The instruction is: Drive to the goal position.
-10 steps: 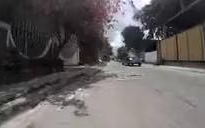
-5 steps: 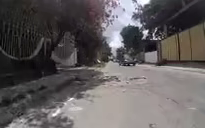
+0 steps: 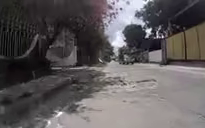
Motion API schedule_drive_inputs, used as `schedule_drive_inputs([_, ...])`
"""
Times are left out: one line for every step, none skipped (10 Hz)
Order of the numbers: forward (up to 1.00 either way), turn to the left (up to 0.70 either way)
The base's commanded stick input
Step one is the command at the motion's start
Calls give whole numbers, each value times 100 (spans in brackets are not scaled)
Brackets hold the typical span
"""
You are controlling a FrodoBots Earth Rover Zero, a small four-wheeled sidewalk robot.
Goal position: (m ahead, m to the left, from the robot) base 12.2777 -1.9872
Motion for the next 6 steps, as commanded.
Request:
schedule_drive_inputs([100,-22])
schedule_drive_inputs([100,-39])
schedule_drive_inputs([100,-40])
schedule_drive_inputs([100,-37])
schedule_drive_inputs([100,-23])
schedule_drive_inputs([100,0])
